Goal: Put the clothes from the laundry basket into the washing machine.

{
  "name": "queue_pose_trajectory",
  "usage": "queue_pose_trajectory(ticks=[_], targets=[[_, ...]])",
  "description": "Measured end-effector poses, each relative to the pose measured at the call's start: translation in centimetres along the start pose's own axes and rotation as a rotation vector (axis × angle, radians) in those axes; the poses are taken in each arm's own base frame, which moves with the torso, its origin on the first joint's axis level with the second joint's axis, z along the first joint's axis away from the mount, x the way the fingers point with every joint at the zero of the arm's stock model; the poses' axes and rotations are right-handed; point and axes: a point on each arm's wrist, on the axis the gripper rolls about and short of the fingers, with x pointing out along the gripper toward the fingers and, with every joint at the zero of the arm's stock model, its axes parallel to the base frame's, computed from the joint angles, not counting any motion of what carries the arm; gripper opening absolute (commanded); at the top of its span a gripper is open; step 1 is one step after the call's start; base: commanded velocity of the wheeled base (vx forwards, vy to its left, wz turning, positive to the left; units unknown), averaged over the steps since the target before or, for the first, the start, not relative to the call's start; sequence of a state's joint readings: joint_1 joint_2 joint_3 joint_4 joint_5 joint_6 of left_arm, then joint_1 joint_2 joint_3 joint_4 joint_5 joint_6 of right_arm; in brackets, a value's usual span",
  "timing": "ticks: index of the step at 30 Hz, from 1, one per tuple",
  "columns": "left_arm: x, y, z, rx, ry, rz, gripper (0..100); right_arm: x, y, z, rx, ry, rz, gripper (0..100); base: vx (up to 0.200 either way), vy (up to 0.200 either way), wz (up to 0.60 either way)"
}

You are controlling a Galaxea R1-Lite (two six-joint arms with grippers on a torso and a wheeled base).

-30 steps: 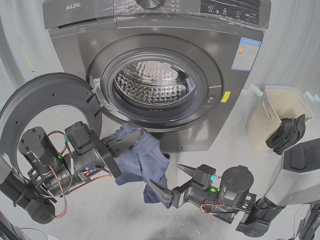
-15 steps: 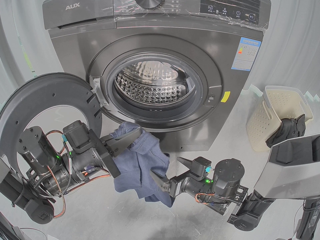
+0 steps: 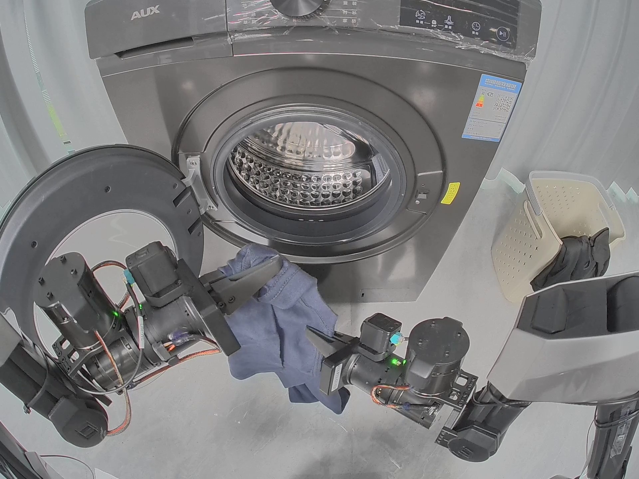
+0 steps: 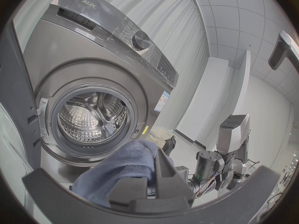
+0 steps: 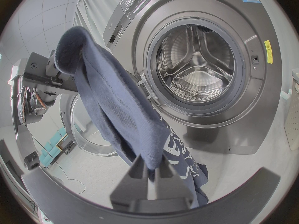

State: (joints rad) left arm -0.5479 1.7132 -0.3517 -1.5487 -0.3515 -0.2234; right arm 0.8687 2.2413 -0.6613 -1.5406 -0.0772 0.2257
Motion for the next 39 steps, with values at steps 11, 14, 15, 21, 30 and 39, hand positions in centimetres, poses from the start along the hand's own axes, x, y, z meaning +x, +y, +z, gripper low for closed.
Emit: queue_pose_trajectory(ticks=[11,14,15,21,30,39], targets=[[-0.3,0.6,-0.1,0.0,0.006,0.028,0,-3.1,0.0,3.7,-0.002,-0.063,-0.016,0,0.0,0.0,0.0],[-0.5,0.8,-0.1,0.001,0.006,0.038,0,-4.2,-0.6,5.6,-0.002,-0.113,-0.037,0,0.0,0.0,0.0],[-0.5,0.8,0.0,0.001,0.005,0.039,0,-4.4,-0.7,5.9,-0.002,-0.12,-0.041,0,0.0,0.0,0.0],[-0.7,0.7,0.1,0.002,-0.001,0.05,0,-6.5,-1.6,9.3,0.0,-0.223,-0.082,0,0.0,0.0,0.0],[-0.9,0.4,0.4,0.008,-0.01,0.046,0,-8.6,-2.1,12.2,-0.009,-0.323,-0.111,0,0.0,0.0,0.0],[-1.0,-0.3,2.4,0.034,-0.098,0.051,0,-9.3,-1.3,15.4,-0.01,-0.45,-0.078,0,0.0,0.0,0.0]])
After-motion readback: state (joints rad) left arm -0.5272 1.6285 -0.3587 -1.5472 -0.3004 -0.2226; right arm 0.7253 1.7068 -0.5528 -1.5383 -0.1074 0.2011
